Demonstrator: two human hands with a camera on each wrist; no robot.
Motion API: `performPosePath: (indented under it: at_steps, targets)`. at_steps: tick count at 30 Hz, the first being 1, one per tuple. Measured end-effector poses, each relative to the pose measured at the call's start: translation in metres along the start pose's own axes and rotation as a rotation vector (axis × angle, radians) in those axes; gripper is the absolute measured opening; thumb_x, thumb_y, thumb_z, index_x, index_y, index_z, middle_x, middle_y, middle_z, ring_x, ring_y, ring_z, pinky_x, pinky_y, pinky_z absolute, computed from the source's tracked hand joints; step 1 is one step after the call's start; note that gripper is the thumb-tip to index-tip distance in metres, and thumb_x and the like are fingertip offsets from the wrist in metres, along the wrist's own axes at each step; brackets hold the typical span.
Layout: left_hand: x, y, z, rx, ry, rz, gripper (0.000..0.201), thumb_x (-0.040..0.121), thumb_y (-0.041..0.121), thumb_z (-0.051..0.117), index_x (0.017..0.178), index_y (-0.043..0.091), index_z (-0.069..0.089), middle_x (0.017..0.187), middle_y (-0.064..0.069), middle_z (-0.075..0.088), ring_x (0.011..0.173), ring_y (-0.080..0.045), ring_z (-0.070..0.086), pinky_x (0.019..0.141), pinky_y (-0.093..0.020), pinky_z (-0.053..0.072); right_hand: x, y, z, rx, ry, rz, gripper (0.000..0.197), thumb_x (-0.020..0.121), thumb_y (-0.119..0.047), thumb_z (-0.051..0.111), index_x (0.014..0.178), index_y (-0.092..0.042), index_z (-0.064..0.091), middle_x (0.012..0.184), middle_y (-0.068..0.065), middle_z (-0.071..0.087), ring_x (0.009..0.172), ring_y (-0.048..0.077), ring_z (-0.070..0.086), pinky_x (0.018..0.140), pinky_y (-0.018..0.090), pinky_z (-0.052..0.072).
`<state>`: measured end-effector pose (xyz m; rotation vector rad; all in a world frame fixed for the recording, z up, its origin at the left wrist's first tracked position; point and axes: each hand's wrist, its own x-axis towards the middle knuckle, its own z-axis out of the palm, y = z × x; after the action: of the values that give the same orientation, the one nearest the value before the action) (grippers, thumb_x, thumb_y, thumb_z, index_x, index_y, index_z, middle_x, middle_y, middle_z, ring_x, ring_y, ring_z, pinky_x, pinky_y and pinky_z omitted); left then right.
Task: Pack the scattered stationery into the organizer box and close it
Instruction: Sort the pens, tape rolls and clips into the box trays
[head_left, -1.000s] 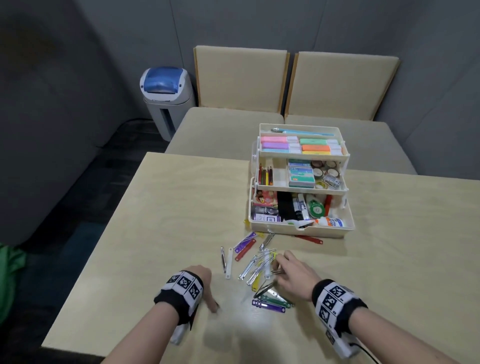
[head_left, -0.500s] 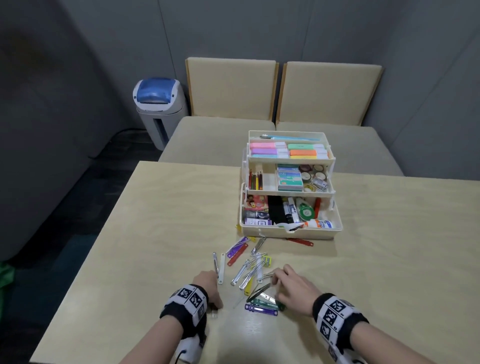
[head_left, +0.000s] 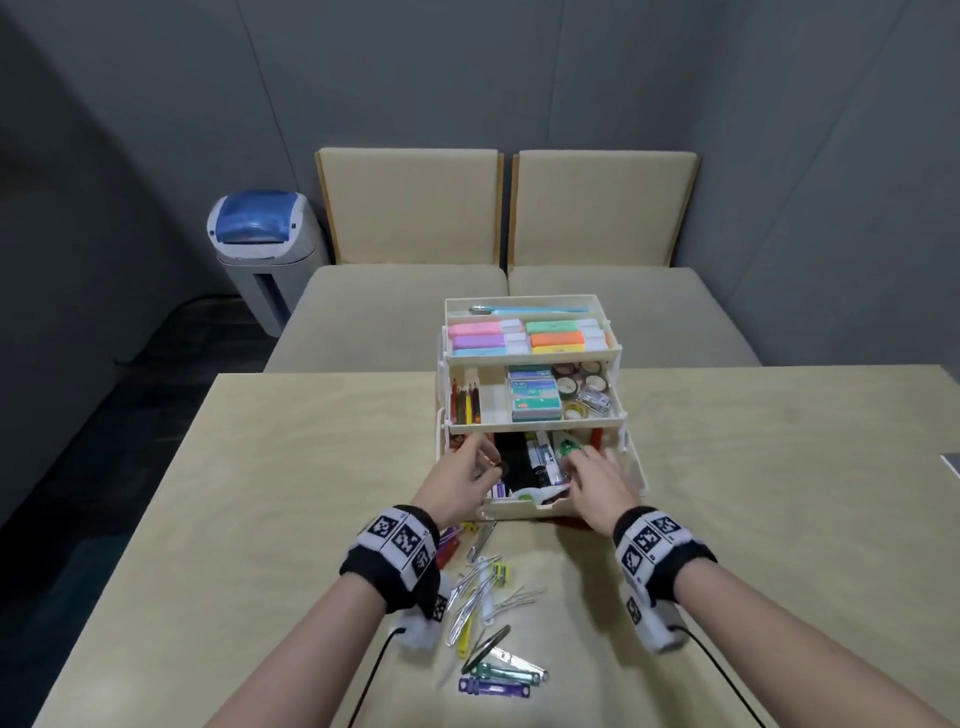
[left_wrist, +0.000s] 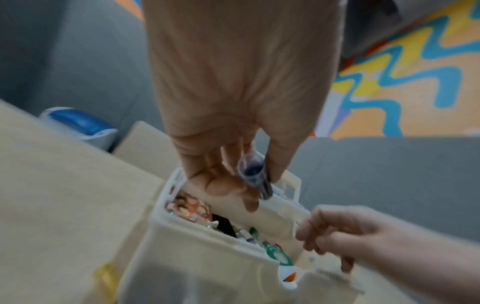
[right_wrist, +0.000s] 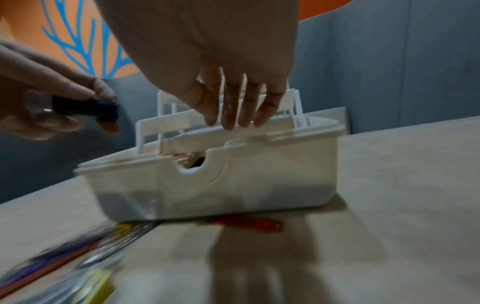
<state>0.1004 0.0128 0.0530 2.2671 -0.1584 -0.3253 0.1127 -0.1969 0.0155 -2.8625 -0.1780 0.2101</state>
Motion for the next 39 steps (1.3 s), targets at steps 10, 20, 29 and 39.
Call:
performPosePath:
  at_steps: [10,20,29,39]
  targets:
    - [0.041,0.001,0.016,0.073,0.012,0.032,0.02,0.091,0.025,0.06,0.106,0.018,0.049,0.085,0.006,0.058,0.075,-0.012,0.057,0.073,-0.032,0.049,0.043,-0.002,0.001,-0.11,-0.409,0.035,0.02,0.088,-0.034,0.057,0.105,-0.024,0.059,0.123,0.005,0.049,0.123,0.025,0.037,0.107,0.05,0.022]
    - [0.057,-0.003,0.032,0.112,-0.2,0.104,0.028,0.09,0.008,0.048,0.116,0.02,0.048,0.104,0.004,0.06,0.094,-0.013,0.054,0.079,-0.025,0.044,0.041,0.046,-0.027,0.426,-0.171,0.099,0.012,0.085,-0.031,0.068,0.076,-0.03,0.06,0.086,-0.002,0.063,0.083,0.017,0.058,0.078,0.034,0.048]
    - [0.078,0.003,0.056,0.31,-0.375,0.044,0.02,0.081,0.011,0.065,0.1,0.019,0.067,0.102,0.0,0.068,0.095,-0.016,0.062,0.078,-0.024,0.05,0.04,0.054,-0.028,0.48,-0.12,0.107,0.007,0.086,-0.027,0.068,0.082,-0.022,0.064,0.078,-0.006,0.061,0.068,0.01,0.055,0.061,0.021,0.04]
    - [0.079,0.011,0.067,0.609,-0.308,-0.038,0.025,0.09,0.026,0.054,0.103,0.006,0.065,0.104,-0.013,0.065,0.099,-0.031,0.061,0.082,-0.038,0.052,0.041,0.044,-0.038,0.362,-0.135,0.094,0.011,0.091,-0.026,0.061,0.095,-0.018,0.068,0.088,-0.004,0.061,0.072,0.007,0.053,0.06,0.018,0.038]
